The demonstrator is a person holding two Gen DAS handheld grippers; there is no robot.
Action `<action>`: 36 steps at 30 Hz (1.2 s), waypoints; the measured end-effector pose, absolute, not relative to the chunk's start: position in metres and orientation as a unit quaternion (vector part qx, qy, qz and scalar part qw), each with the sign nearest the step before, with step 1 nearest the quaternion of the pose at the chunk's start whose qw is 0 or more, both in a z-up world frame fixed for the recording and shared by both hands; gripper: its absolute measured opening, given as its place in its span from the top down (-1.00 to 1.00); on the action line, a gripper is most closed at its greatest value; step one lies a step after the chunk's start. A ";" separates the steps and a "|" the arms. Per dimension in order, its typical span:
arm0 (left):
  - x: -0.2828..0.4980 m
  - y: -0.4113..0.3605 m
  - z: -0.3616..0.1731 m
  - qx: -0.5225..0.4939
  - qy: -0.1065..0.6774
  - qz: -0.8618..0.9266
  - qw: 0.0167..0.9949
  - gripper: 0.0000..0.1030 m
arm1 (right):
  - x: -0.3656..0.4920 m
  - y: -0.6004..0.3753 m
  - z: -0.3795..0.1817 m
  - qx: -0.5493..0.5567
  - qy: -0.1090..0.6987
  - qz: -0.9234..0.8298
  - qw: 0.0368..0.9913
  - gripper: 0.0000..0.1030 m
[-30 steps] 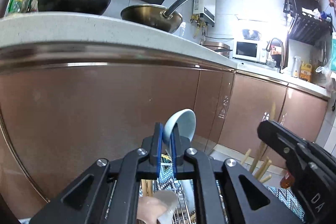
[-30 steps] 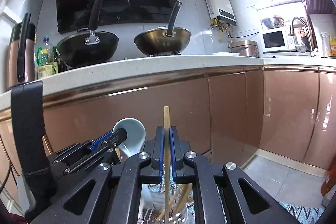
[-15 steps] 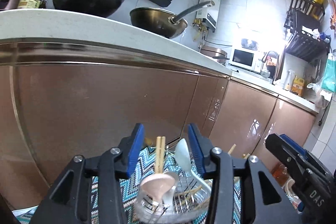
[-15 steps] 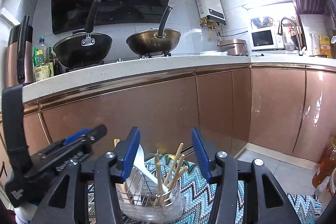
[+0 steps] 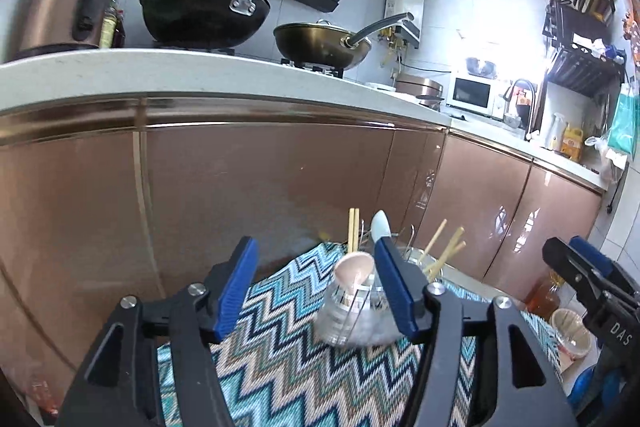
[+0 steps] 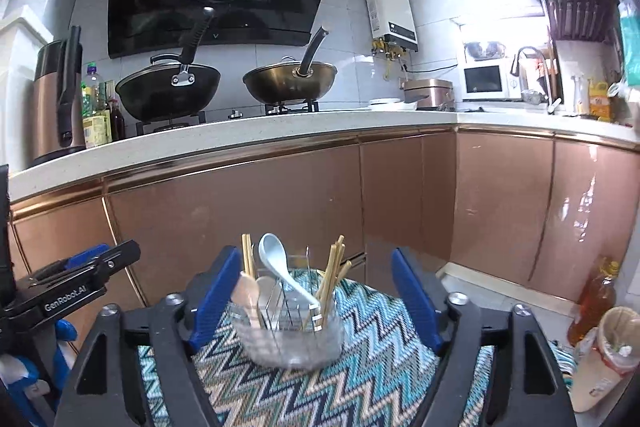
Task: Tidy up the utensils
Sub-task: 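Raise both tools up and away from the wire rack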
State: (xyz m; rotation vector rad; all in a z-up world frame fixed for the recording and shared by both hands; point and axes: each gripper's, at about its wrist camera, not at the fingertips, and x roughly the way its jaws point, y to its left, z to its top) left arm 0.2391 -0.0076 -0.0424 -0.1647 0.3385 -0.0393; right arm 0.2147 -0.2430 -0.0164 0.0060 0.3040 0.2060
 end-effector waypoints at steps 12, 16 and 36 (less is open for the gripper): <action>0.136 -0.008 -0.001 -0.033 0.143 0.018 0.989 -0.43 | 0.123 -0.229 0.010 -0.045 0.135 0.069 0.987 -1.00; 0.104 -0.011 0.011 -0.022 0.128 0.011 0.991 -0.45 | 0.100 -0.230 0.018 -0.041 0.128 0.066 0.989 -1.00; 0.031 -0.001 0.032 -0.018 0.085 0.022 0.996 -0.45 | 0.022 -0.246 0.038 -0.026 0.099 0.012 0.995 -1.00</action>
